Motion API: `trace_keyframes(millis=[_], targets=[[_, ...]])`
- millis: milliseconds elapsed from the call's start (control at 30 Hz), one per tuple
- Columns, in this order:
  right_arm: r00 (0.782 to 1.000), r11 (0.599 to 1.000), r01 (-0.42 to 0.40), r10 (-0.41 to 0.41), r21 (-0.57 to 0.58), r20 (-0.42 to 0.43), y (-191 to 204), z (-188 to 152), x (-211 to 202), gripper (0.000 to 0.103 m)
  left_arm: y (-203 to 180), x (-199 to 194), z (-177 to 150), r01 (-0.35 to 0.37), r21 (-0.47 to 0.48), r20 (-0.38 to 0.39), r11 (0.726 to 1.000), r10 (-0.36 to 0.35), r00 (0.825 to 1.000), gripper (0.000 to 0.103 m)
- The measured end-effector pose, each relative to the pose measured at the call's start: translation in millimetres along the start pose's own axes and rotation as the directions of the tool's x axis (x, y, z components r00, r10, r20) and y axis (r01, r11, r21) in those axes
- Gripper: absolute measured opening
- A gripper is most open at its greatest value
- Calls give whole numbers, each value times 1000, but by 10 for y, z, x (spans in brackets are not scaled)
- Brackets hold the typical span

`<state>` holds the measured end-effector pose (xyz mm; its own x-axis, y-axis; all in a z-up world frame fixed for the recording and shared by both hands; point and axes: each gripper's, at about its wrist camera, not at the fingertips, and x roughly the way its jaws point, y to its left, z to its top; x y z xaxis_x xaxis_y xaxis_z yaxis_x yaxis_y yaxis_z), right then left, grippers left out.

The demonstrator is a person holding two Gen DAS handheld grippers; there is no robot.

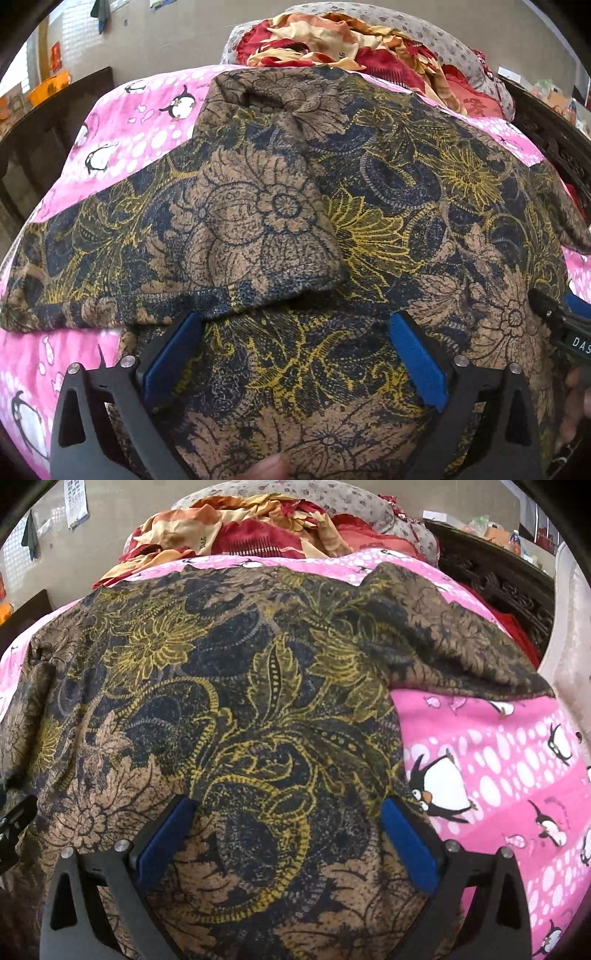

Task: Fold small clothes
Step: 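Lower both tools toward the shirt body and sleeve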

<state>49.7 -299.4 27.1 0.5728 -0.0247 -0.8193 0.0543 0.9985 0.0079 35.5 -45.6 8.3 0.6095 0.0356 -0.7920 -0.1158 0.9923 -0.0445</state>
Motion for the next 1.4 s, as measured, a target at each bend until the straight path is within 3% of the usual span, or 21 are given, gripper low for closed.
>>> trace_keyframes(millis=[633, 1400], targets=[[1000, 1000, -12, 12, 4, 5, -23, -18, 9, 103, 26, 24, 19, 8, -5, -8, 1000, -8, 1000, 87], [999, 999, 29, -29, -26, -20, 49, 41, 55, 103, 35, 36, 8, 24, -13, -5, 1000, -24, 1000, 88]])
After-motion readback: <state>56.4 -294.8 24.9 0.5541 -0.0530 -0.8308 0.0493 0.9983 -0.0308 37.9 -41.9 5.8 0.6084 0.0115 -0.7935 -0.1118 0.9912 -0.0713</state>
